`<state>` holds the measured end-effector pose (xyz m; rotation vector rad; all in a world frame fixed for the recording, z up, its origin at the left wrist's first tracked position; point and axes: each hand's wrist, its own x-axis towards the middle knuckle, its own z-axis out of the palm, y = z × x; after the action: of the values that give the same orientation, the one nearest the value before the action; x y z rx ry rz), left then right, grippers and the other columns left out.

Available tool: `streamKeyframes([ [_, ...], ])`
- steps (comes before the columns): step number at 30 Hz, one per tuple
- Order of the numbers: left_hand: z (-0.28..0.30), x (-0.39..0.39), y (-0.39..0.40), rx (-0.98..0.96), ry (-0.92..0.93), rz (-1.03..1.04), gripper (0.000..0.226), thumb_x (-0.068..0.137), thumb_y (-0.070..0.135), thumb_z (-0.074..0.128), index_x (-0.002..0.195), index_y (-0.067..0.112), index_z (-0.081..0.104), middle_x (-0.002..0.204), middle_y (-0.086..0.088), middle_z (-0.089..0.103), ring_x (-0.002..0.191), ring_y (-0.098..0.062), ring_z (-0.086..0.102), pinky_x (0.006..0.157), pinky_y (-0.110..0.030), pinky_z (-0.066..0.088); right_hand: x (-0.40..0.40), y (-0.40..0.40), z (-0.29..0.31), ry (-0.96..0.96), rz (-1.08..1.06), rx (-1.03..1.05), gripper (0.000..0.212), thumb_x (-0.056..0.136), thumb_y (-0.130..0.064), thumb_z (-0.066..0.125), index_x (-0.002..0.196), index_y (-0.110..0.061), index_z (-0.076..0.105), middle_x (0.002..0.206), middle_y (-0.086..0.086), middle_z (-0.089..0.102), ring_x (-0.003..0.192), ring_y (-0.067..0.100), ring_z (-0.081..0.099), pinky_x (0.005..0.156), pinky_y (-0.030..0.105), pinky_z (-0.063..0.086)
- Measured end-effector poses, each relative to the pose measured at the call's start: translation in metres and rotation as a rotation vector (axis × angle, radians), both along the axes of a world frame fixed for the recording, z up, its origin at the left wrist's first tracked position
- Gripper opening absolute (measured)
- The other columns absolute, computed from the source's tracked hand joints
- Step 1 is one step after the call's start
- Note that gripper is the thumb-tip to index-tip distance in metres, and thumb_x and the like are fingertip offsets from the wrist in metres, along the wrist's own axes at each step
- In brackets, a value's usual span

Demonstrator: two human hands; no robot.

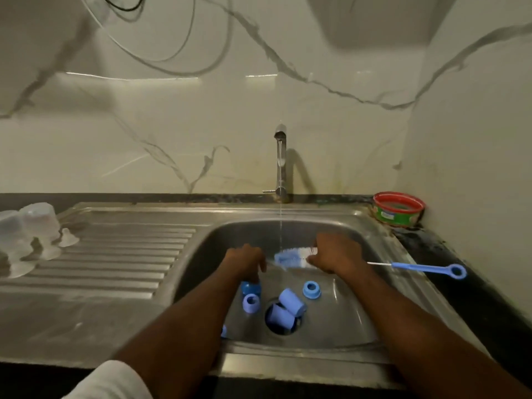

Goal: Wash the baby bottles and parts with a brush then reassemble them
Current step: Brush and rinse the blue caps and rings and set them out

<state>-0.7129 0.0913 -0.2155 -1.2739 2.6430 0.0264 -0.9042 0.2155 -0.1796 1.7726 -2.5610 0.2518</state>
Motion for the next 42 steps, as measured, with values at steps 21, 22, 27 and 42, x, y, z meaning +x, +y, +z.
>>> streamKeyframes([
  [21,-0.007,0.016,0.001,0.045,0.018,0.002,0.042,0.087,0.030,0.076,0.125,0.040,0.061,0.133,0.001,0.057,0.117,-0.022,0.057,0.101,-0.040,0.048,0.005,0.013,0.001,-0.050,-0.066,-0.039,0.023,0.088,-0.035,0.063,0.105,-0.021,0.068,0.103,0.003,0.068,0.082,0.021,0.056,0.070,0.029,0.043],
  [22,-0.010,0.017,0.000,0.060,-0.004,-0.001,0.044,0.088,0.028,0.075,0.127,0.040,0.060,0.136,-0.001,0.056,0.118,-0.023,0.056,0.102,-0.041,0.048,0.006,0.012,0.001,-0.060,-0.063,-0.038,0.023,0.088,-0.035,0.063,0.105,-0.020,0.068,0.099,0.003,0.067,0.082,0.021,0.058,0.069,0.029,0.044],
  [27,-0.018,0.013,-0.008,0.148,-0.102,-0.024,0.064,0.091,0.010,0.070,0.145,0.038,0.050,0.150,-0.007,0.046,0.129,-0.028,0.052,0.108,-0.042,0.046,0.006,0.007,-0.002,-0.075,-0.038,-0.021,0.026,0.087,-0.039,0.064,0.104,-0.020,0.068,0.092,0.000,0.060,0.086,0.021,0.060,0.071,0.030,0.046],
  [42,-0.010,-0.001,0.005,0.281,0.449,0.274,0.047,0.109,0.037,0.036,0.119,-0.002,0.060,0.106,-0.019,0.066,0.087,-0.030,0.067,0.082,-0.039,0.056,0.003,-0.003,-0.009,-0.110,-0.043,-0.036,0.030,0.087,-0.043,0.069,0.105,-0.019,0.068,0.094,0.001,0.064,0.086,0.020,0.061,0.071,0.031,0.046],
])
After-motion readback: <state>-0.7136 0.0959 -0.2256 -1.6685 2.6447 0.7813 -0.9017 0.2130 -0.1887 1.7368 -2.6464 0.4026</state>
